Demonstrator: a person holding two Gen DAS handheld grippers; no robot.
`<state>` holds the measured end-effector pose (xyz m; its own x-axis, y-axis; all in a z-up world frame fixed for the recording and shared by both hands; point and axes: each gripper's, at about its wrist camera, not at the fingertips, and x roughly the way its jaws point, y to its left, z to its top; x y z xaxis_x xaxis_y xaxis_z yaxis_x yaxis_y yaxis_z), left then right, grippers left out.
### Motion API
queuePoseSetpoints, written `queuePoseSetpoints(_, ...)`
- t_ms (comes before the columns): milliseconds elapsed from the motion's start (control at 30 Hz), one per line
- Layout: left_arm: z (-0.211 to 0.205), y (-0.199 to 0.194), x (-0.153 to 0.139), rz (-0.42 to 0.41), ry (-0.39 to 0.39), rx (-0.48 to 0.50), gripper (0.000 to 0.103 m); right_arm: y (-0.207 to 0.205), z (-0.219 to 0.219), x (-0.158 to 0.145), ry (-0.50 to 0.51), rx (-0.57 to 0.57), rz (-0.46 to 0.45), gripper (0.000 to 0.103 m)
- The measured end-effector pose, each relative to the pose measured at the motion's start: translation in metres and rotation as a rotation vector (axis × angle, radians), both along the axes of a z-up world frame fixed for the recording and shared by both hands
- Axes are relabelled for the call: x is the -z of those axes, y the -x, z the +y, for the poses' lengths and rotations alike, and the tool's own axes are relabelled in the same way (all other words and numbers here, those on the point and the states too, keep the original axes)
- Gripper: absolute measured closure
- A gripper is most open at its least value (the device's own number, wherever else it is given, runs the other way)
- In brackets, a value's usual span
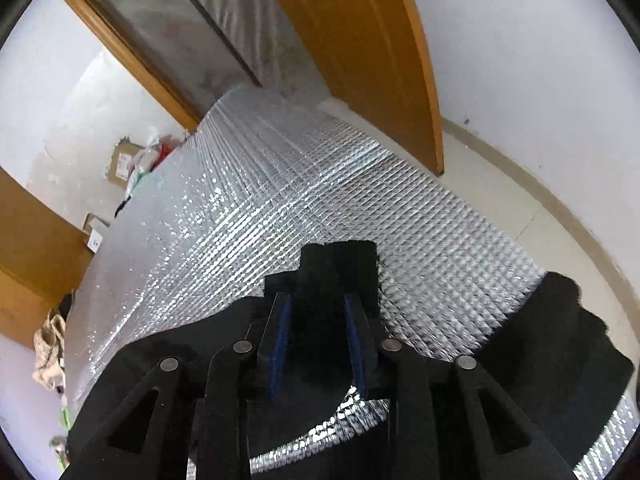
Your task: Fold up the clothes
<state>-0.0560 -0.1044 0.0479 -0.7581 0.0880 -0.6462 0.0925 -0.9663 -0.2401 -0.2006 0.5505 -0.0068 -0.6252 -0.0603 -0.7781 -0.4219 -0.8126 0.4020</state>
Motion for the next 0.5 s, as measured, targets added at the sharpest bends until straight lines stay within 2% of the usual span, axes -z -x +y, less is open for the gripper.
queuePoseSetpoints(67,0.000,0.002,0.000,-0.002,0.000,0.000,0.101,-0.002,0.000,-0.010,0.019,-0.001,0.065,0.097)
queuePoseSetpoints(133,0.002,0.004,0.001,-0.003,-0.001,0.002,0.101,-0.009,-0.001,-0.025,0.045,-0.015,0.175,0.097)
queuePoseSetpoints(167,0.003,0.004,0.001,-0.002,-0.001,0.005,0.101,-0.019,-0.001,-0.041,0.049,-0.016,0.272,0.097)
queuePoseSetpoints(200,0.004,0.005,0.000,-0.001,-0.002,0.010,0.101,-0.026,0.001,-0.051,0.044,-0.006,0.331,0.097)
queuePoseSetpoints(267,0.005,0.006,-0.001,0.007,-0.006,0.014,0.101,-0.041,0.012,-0.061,0.012,0.071,0.361,0.097)
queuePoseSetpoints(333,0.006,0.006,-0.003,0.014,-0.010,0.016,0.101,-0.045,0.029,-0.054,-0.010,0.158,0.286,0.097)
queuePoseSetpoints(367,0.006,0.006,-0.003,0.018,-0.012,0.017,0.101,-0.047,0.043,-0.041,-0.002,0.217,0.206,0.094)
queuePoseSetpoints(433,0.007,0.006,-0.005,0.026,-0.016,0.020,0.101,-0.055,0.057,-0.024,0.026,0.269,0.121,0.093)
queuePoseSetpoints(467,0.007,0.006,-0.005,0.030,-0.018,0.021,0.101,-0.059,0.061,-0.016,0.035,0.284,0.089,0.089)
queuePoseSetpoints(500,0.007,0.006,-0.006,0.034,-0.020,0.022,0.101,-0.064,0.059,-0.017,0.033,0.283,0.099,0.079)
